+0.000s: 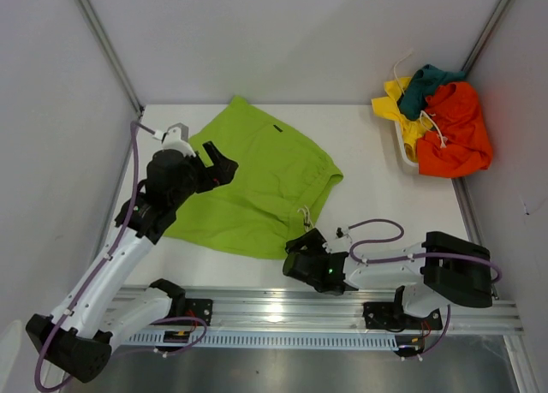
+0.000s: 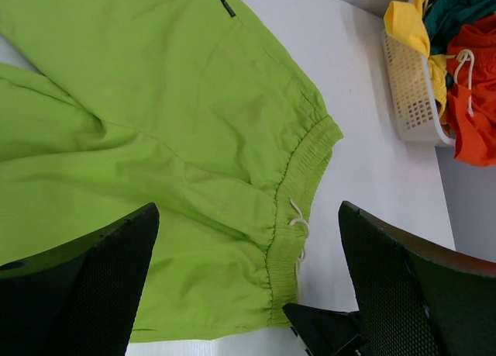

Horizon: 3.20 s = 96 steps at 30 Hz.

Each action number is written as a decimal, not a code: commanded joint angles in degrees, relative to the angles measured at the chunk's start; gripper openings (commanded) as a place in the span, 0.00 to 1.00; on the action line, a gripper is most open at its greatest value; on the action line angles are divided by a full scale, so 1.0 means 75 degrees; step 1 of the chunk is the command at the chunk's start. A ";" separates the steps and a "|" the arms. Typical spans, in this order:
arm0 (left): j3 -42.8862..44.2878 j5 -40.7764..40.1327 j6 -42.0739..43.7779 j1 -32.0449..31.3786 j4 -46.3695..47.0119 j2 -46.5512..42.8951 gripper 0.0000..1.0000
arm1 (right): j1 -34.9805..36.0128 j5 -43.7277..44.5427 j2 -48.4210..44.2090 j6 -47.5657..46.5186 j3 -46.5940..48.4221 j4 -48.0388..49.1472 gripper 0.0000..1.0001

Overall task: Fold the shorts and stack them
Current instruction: Flatten the shorts out, then fold the shorts

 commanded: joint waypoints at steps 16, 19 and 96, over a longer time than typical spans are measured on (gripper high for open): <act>-0.0528 -0.0420 0.0369 0.0389 -0.0777 -0.1275 0.99 | -0.0831 -0.0099 0.0217 0.2702 -0.0328 -0.1238 0.18; -0.0598 -0.0408 0.0463 0.0413 -0.1010 -0.1393 0.99 | -0.1358 -0.0182 -0.0402 0.2235 -0.0643 -0.1298 0.03; -0.3772 -0.1510 -0.2946 0.0413 -0.1130 -0.2225 0.99 | -0.5637 -0.1413 0.0755 -0.0756 0.0528 0.0038 0.00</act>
